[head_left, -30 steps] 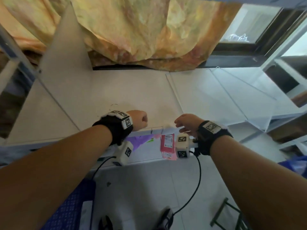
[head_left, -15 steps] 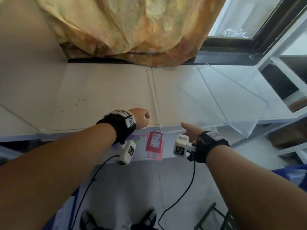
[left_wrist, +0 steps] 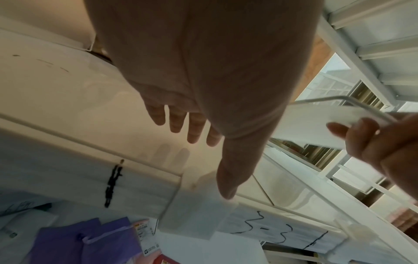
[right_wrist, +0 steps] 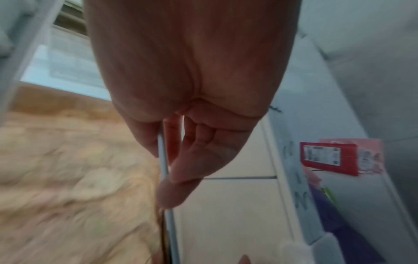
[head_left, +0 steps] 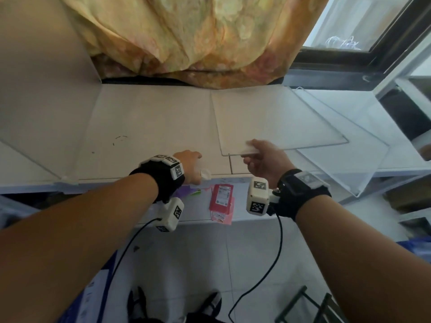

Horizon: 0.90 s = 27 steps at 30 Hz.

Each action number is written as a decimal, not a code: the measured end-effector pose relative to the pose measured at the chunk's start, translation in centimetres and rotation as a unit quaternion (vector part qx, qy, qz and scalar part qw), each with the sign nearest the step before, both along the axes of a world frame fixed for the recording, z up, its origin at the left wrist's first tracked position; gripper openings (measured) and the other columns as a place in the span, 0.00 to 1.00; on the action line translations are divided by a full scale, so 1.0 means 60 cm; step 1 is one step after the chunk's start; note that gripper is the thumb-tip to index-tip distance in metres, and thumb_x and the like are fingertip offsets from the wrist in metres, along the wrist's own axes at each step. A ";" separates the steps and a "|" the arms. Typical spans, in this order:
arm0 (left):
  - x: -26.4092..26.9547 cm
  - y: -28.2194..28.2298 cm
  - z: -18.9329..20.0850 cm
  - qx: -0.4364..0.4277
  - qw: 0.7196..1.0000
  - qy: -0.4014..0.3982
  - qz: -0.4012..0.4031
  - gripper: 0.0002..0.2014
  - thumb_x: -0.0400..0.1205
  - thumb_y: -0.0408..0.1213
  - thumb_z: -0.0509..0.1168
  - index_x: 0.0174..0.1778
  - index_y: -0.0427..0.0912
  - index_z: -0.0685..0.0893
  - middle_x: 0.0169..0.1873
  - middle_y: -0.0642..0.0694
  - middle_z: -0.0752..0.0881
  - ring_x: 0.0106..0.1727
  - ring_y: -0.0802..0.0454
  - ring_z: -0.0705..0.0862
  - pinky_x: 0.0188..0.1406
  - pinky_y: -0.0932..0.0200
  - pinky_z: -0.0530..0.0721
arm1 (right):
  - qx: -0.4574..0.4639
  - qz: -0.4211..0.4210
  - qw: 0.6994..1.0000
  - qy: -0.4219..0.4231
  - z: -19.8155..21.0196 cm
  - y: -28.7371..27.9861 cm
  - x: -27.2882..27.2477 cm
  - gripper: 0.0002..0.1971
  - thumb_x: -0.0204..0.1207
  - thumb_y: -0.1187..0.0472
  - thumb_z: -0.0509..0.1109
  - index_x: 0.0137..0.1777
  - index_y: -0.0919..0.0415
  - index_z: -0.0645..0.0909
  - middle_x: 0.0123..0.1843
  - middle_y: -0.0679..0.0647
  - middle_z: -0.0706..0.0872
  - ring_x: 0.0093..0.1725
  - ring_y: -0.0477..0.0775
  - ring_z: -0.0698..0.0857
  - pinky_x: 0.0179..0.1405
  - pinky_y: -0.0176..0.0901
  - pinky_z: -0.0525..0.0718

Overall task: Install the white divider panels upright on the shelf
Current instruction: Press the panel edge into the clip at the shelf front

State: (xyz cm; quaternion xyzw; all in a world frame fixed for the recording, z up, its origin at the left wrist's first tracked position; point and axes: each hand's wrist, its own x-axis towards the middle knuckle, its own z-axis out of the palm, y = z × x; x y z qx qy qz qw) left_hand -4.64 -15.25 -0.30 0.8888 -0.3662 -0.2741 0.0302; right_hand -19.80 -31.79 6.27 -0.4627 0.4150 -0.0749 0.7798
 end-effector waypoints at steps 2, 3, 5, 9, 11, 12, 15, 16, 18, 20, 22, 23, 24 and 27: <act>0.010 0.010 0.002 -0.015 1.000 0.000 -0.001 0.47 0.71 0.52 0.75 0.83 0.44 0.61 0.78 0.41 0.71 0.76 0.41 0.72 0.73 0.49 0.72 | -0.068 0.011 0.998 -0.014 0.025 0.014 0.019 0.07 0.82 0.62 0.65 0.55 0.64 0.80 0.34 0.62 0.87 0.27 0.54 0.87 0.23 0.38 0.84; 0.016 0.016 0.004 -0.022 1.000 0.004 0.001 0.47 0.72 0.55 0.74 0.83 0.44 0.60 0.78 0.41 0.70 0.77 0.41 0.71 0.74 0.49 0.71 | -0.102 0.019 0.994 -0.018 0.037 0.021 0.029 0.07 0.82 0.62 0.64 0.55 0.65 0.79 0.34 0.63 0.88 0.28 0.55 0.88 0.24 0.40 0.86; 0.024 0.025 0.010 -0.037 0.999 0.014 0.004 0.48 0.73 0.59 0.73 0.84 0.44 0.58 0.80 0.41 0.68 0.78 0.40 0.70 0.75 0.48 0.69 | -0.161 0.041 0.986 -0.009 0.060 0.034 0.047 0.07 0.83 0.64 0.63 0.54 0.68 0.79 0.36 0.65 0.88 0.31 0.60 0.90 0.31 0.46 0.91; 0.029 0.043 0.016 -0.058 0.998 0.008 -0.009 0.51 0.72 0.56 0.74 0.85 0.46 0.52 0.80 0.40 0.67 0.78 0.39 0.69 0.74 0.45 0.71 | -0.280 0.106 0.951 0.074 0.078 0.063 0.082 0.10 0.82 0.65 0.62 0.54 0.72 0.80 0.40 0.71 0.89 0.38 0.68 0.92 0.40 0.57 0.92; 0.029 0.051 0.014 -0.072 0.997 0.006 -0.012 0.52 0.71 0.56 0.75 0.85 0.47 0.51 0.79 0.40 0.68 0.77 0.39 0.70 0.73 0.44 0.71 | -0.362 0.135 0.917 0.105 0.071 0.077 0.097 0.14 0.80 0.61 0.60 0.53 0.73 0.81 0.42 0.70 0.90 0.37 0.67 0.92 0.35 0.57 0.92; 0.029 0.053 0.013 -0.078 0.997 0.006 -0.012 0.54 0.71 0.57 0.75 0.85 0.48 0.49 0.79 0.40 0.68 0.76 0.39 0.70 0.73 0.44 0.72 | -0.392 0.145 0.901 0.112 0.068 0.083 0.101 0.14 0.80 0.59 0.60 0.51 0.71 0.81 0.41 0.69 0.90 0.36 0.67 0.92 0.34 0.57 0.92; 0.029 0.060 0.008 -0.090 0.996 0.010 -0.013 0.56 0.70 0.59 0.75 0.85 0.50 0.47 0.79 0.40 0.68 0.76 0.38 0.71 0.73 0.42 0.72 | -0.429 0.167 0.879 0.122 0.061 0.099 0.113 0.15 0.79 0.56 0.59 0.50 0.68 0.81 0.39 0.67 0.90 0.34 0.66 0.92 0.34 0.61 0.92; 0.028 0.060 0.007 -0.093 0.996 0.013 -0.013 0.55 0.70 0.60 0.75 0.85 0.50 0.47 0.79 0.40 0.67 0.76 0.39 0.70 0.73 0.42 0.72 | -0.430 0.173 0.877 0.126 0.057 0.103 0.117 0.16 0.79 0.56 0.59 0.50 0.68 0.81 0.39 0.67 0.90 0.35 0.66 0.92 0.34 0.61 0.92; 0.022 0.058 0.008 -0.101 0.995 0.018 -0.017 0.55 0.70 0.60 0.74 0.85 0.49 0.47 0.80 0.41 0.67 0.77 0.40 0.70 0.73 0.44 0.71 | -0.428 0.196 0.870 0.142 0.049 0.109 0.124 0.16 0.80 0.56 0.60 0.51 0.69 0.81 0.40 0.66 0.90 0.36 0.65 0.92 0.35 0.58 0.92; 0.014 0.055 0.007 -0.107 0.994 0.015 -0.026 0.55 0.71 0.59 0.75 0.86 0.47 0.46 0.80 0.41 0.67 0.77 0.41 0.69 0.73 0.47 0.70 | -0.416 0.222 0.867 0.162 0.037 0.116 0.130 0.14 0.82 0.56 0.60 0.54 0.67 0.81 0.38 0.63 0.91 0.35 0.61 0.92 0.35 0.52 0.93; 0.006 0.053 0.003 -0.106 0.994 0.011 -0.033 0.56 0.72 0.57 0.75 0.86 0.47 0.46 0.80 0.42 0.67 0.77 0.42 0.69 0.73 0.48 0.70 | -0.420 0.240 0.859 0.169 0.031 0.122 0.131 0.12 0.84 0.56 0.58 0.54 0.63 0.79 0.36 0.61 0.91 0.32 0.57 0.92 0.36 0.49 0.93; 0.005 0.053 0.000 -0.104 0.994 0.009 -0.035 0.56 0.71 0.57 0.76 0.86 0.47 0.45 0.80 0.42 0.68 0.77 0.41 0.70 0.73 0.47 0.71 | -0.428 0.244 0.853 0.171 0.026 0.124 0.132 0.12 0.85 0.56 0.57 0.54 0.63 0.78 0.36 0.61 0.91 0.31 0.56 0.92 0.36 0.48 0.93; 0.004 0.054 -0.004 -0.099 0.994 0.007 -0.036 0.57 0.71 0.56 0.76 0.86 0.47 0.45 0.79 0.41 0.69 0.76 0.41 0.71 0.73 0.46 0.71 | -0.438 0.247 0.847 0.174 0.023 0.126 0.133 0.12 0.85 0.57 0.57 0.53 0.64 0.78 0.36 0.60 0.90 0.31 0.54 0.91 0.35 0.46 0.93; 0.000 0.056 -0.014 -0.085 0.996 -0.006 -0.041 0.58 0.69 0.56 0.77 0.85 0.49 0.44 0.77 0.42 0.72 0.73 0.40 0.73 0.71 0.43 0.73 | -0.489 0.296 0.797 0.195 0.013 0.137 0.128 0.10 0.85 0.59 0.57 0.46 0.63 0.76 0.36 0.57 0.89 0.29 0.49 0.89 0.25 0.32 0.87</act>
